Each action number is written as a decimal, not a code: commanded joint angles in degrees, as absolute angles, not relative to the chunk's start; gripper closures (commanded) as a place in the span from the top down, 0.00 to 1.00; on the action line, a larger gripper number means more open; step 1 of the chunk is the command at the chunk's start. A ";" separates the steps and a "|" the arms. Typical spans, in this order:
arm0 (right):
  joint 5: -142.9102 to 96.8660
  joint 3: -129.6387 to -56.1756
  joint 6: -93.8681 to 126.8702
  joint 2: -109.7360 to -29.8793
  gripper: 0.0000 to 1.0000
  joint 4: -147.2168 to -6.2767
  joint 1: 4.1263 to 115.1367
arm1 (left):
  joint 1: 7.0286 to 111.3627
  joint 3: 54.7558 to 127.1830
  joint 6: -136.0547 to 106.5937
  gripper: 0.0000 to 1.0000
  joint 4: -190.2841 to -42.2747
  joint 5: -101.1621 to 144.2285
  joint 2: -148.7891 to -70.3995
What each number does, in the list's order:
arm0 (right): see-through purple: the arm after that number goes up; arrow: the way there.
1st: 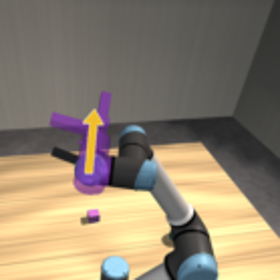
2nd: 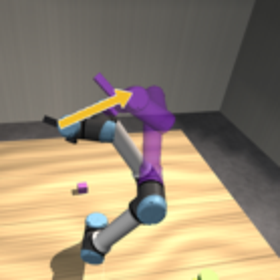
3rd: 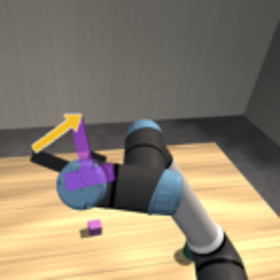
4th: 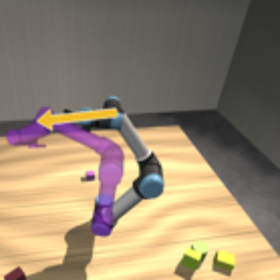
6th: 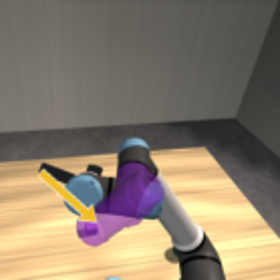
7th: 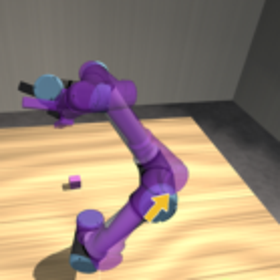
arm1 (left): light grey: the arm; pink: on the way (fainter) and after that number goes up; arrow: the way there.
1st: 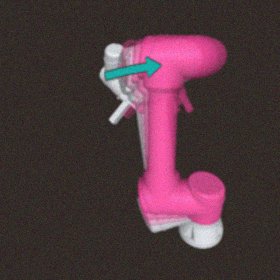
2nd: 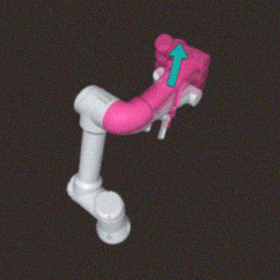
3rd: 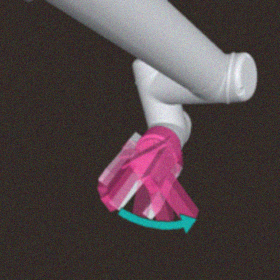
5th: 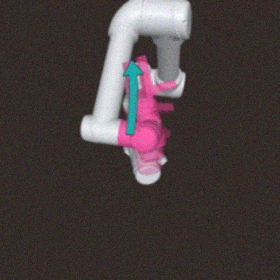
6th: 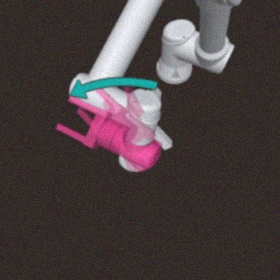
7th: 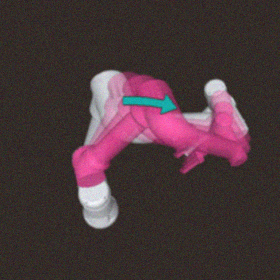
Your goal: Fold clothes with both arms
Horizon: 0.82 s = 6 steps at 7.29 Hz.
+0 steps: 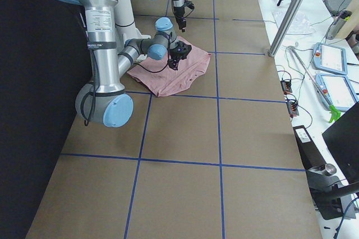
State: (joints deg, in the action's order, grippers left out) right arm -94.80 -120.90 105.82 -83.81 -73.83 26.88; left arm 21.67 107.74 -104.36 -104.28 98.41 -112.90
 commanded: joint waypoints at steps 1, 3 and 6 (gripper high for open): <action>-94.83 -120.15 104.50 -83.50 1.00 -73.57 27.60 | 19.70 105.05 -104.41 0.57 -103.01 95.99 -114.34; -94.92 -119.36 104.50 -83.50 1.00 -73.39 27.60 | 19.25 102.49 -104.33 0.53 -102.57 95.89 -115.49; -95.01 -119.27 104.50 -83.50 1.00 -73.39 27.51 | 19.16 102.57 -104.33 0.28 -99.23 95.89 -116.54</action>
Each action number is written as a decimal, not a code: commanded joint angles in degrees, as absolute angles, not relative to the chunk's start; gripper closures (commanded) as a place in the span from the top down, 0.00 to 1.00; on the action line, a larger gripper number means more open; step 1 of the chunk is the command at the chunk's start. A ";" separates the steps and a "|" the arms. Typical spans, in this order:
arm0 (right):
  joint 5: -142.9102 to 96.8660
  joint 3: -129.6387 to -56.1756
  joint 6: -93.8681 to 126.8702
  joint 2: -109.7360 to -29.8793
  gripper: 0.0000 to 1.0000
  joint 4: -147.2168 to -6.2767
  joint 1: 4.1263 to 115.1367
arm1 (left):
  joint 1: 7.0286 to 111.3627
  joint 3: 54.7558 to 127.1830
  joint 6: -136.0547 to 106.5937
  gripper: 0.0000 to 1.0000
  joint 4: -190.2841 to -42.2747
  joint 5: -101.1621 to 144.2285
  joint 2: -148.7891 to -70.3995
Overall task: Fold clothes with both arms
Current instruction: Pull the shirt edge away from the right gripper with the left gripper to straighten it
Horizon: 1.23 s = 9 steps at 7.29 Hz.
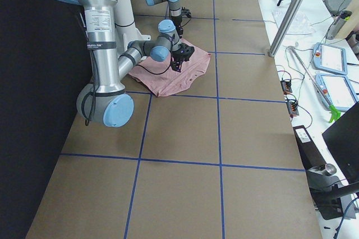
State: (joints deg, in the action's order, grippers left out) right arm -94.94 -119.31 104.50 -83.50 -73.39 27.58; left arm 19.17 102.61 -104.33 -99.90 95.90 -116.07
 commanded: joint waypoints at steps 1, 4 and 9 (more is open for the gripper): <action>-95.01 -119.27 104.50 -83.50 1.00 -73.30 27.51 | 19.07 102.57 -104.41 0.16 -99.32 95.89 -116.72; -94.92 -119.18 104.50 -83.50 1.00 -73.30 27.51 | 19.07 103.09 -104.41 0.00 -99.14 95.89 -117.51; -94.83 -119.09 104.50 -83.41 1.00 -73.21 27.60 | 27.32 104.51 -90.12 0.00 -96.06 92.22 -116.81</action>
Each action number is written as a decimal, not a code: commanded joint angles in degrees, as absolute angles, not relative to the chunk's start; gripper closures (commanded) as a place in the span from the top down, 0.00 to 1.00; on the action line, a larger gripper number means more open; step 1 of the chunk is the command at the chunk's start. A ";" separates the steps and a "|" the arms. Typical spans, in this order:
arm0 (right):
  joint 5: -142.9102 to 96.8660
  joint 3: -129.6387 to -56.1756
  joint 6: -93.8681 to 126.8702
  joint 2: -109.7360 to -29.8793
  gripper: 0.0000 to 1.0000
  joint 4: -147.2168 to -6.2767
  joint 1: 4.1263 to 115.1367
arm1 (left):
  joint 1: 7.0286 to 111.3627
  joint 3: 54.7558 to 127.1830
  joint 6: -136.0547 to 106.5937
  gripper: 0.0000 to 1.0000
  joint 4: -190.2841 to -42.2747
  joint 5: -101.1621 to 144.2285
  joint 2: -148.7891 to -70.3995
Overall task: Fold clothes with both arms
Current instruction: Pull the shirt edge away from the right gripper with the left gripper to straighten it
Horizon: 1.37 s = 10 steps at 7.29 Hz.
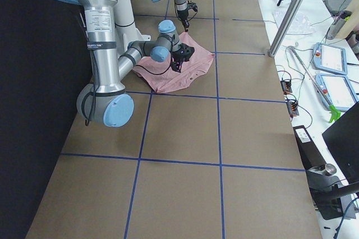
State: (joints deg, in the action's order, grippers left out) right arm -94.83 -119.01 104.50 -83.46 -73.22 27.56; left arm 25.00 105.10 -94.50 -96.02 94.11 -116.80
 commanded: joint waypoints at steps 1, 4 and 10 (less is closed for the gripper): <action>-94.83 -119.18 104.68 -83.32 1.00 -73.13 27.51 | 29.77 101.46 -87.04 0.00 -97.37 91.07 -117.33; -94.75 -118.83 105.12 -79.12 1.00 -73.13 27.42 | 41.37 78.33 -82.53 0.00 -116.68 91.14 -127.81; -89.03 -110.26 105.56 -66.75 1.00 -74.08 23.74 | 46.32 74.42 -82.18 0.43 -132.90 94.63 -127.34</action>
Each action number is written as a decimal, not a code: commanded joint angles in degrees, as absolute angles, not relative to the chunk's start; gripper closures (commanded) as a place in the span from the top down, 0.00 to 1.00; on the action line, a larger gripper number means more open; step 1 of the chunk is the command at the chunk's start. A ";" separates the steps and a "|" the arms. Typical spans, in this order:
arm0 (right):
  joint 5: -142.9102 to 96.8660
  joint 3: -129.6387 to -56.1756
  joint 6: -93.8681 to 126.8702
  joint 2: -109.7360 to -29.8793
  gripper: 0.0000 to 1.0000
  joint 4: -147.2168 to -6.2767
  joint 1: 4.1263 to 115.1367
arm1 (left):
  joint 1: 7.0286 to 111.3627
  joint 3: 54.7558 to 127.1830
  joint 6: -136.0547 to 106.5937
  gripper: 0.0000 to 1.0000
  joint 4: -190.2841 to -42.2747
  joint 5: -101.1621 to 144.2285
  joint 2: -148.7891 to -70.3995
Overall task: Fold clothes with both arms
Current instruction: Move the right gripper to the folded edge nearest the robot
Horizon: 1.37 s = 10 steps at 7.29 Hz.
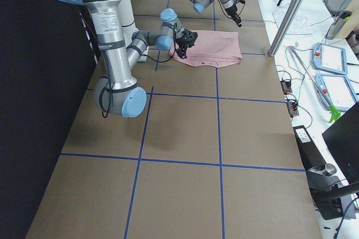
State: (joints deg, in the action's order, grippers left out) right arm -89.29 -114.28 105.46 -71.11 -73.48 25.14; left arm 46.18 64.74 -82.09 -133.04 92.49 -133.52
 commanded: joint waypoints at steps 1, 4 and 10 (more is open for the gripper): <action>-88.86 -106.65 105.56 -64.53 1.00 -74.09 21.64 | 46.32 79.32 -82.53 0.43 -132.80 98.05 -123.87; -88.51 -101.70 110.21 -62.67 0.90 -74.70 16.89 | 46.23 79.37 -82.53 0.43 -132.80 98.17 -123.66; -88.51 -100.46 112.76 -61.18 0.33 -78.05 14.94 | 45.97 79.37 -83.41 0.43 -132.71 98.17 -123.93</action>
State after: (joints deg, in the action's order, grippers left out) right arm -88.51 -100.54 112.12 -61.64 -77.99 15.10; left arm 46.01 79.41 -83.39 -132.72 98.17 -123.92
